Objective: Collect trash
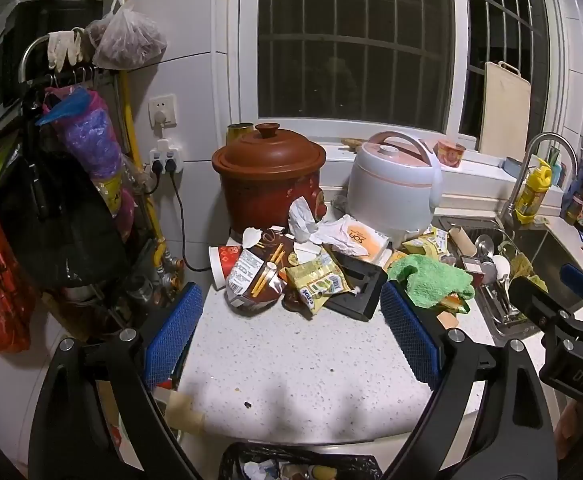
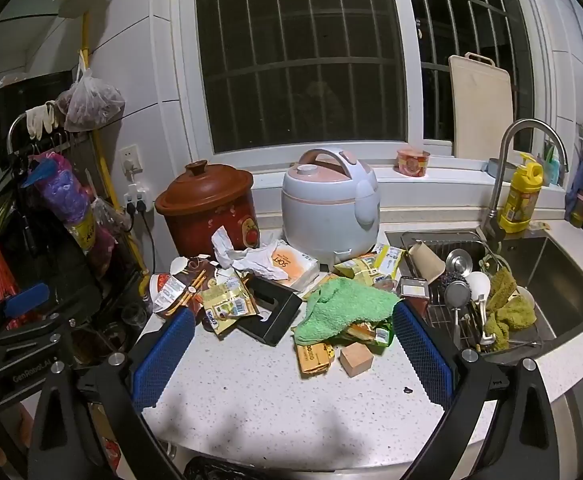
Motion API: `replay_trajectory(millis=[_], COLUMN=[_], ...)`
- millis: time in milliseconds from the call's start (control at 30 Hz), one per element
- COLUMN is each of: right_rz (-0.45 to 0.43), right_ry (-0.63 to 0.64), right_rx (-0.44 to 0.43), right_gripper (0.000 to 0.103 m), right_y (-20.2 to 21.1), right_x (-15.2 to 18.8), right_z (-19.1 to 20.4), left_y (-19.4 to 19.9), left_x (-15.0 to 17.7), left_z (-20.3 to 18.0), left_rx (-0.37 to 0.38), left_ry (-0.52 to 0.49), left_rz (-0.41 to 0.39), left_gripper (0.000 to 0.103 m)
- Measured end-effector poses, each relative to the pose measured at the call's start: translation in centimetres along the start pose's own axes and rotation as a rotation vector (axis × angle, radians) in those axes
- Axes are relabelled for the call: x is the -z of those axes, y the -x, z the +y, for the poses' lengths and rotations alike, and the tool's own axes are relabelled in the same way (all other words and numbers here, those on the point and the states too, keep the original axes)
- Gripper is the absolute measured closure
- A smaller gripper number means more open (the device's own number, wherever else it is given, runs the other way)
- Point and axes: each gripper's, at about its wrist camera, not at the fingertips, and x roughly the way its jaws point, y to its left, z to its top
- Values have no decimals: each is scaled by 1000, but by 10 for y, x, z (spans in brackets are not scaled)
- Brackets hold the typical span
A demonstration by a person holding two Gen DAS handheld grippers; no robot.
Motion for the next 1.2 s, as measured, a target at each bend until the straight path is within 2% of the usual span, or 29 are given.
replay_trajectory(millis=[1200], right_rz=[-3], right_ry=[-4], right_rx=[0], right_gripper=[5], right_y=[5], right_x=[3], right_z=[-2], left_y=[0], left_x=[0], left_z=[0], left_rx=[-1], left_ry=[-2], left_rz=[3], left_gripper=[15])
